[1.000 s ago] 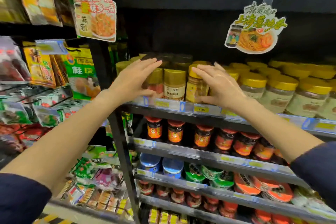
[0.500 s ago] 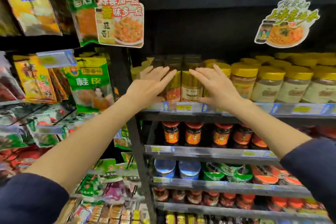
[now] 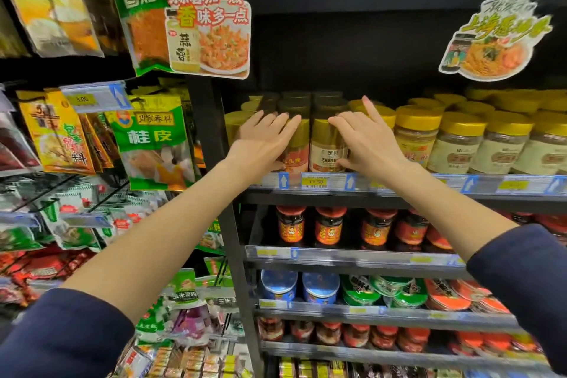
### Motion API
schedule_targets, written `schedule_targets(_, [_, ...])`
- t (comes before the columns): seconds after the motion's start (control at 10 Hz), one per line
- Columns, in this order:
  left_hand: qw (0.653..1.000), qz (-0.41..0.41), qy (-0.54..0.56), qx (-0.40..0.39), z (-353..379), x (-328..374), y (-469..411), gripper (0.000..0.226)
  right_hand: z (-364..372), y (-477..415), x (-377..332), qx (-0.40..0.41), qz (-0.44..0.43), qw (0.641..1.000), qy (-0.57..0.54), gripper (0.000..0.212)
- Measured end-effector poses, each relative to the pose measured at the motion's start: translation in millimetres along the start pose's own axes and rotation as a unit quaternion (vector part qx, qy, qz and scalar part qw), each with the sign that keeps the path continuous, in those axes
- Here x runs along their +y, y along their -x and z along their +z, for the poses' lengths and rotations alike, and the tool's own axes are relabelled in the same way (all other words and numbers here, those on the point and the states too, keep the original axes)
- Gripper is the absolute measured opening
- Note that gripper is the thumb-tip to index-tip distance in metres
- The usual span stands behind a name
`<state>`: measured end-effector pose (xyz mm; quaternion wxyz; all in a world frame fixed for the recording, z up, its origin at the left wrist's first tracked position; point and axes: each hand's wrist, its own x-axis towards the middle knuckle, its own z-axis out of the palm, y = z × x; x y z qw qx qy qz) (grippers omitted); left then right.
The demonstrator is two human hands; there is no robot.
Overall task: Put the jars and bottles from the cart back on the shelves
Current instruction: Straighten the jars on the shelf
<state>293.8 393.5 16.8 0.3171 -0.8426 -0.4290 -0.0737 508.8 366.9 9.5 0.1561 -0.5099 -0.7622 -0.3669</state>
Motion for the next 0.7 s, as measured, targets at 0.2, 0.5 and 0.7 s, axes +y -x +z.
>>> schedule_targets(0.2, [0.999,-0.028,0.016,-0.015,1.0,2.8,-7.6,0.093,0.7,-0.8,0.2,-0.016,-0.002,1.000,0.015,0.075])
schedule_targets(0.5, [0.998,-0.042,0.054,-0.004,-1.1,5.1,-5.4,0.091,-1.1,3.5,1.0,-0.057,0.001,0.998,0.000,0.080])
schedule_targets(0.7, [0.989,-0.032,0.124,0.074,-11.7,5.8,10.5,0.072,-15.6,24.3,12.9,-0.077,-0.010,0.996,-0.049,0.074])
